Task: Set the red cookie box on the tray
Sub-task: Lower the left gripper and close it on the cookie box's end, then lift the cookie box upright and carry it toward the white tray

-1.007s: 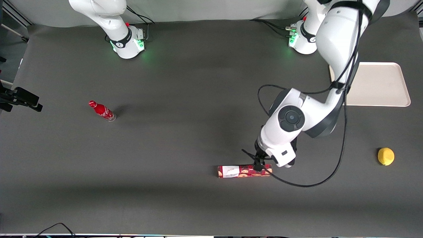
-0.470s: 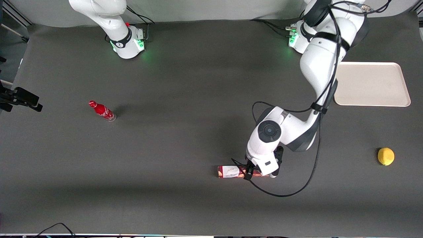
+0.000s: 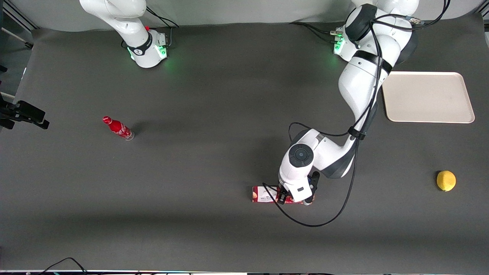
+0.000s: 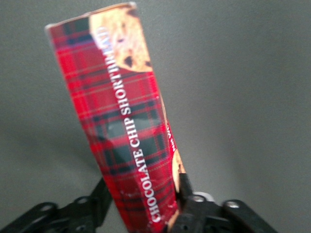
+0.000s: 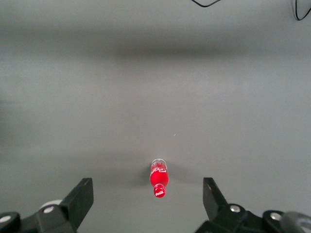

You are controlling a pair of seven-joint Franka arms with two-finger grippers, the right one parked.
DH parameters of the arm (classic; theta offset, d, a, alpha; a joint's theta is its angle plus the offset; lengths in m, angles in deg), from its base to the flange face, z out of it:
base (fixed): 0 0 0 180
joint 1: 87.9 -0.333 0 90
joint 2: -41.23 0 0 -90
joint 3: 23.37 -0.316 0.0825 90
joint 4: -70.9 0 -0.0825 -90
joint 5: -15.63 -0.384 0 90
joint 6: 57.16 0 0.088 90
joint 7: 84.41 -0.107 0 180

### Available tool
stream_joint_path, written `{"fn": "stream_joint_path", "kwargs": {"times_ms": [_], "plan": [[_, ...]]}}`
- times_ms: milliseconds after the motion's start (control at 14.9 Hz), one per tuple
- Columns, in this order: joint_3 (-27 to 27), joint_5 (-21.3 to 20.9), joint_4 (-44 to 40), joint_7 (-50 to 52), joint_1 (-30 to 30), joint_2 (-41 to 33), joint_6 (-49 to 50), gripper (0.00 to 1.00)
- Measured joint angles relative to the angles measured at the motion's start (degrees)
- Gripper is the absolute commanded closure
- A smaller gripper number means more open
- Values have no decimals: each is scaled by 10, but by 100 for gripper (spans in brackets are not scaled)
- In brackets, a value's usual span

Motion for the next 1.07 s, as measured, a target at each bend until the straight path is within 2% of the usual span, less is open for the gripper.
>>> {"fn": "stream_joint_path", "kwargs": {"times_ms": [336, 604, 873, 1075], "plan": [[0, -2, -17, -1, 0, -1, 7, 100], [10, 3, -34, -15, -9, -42, 105, 100], [14, 64, -44, -126, -32, -132, 251, 100], [-3, 119, -47, -276, -50, -224, 400, 100]]}}
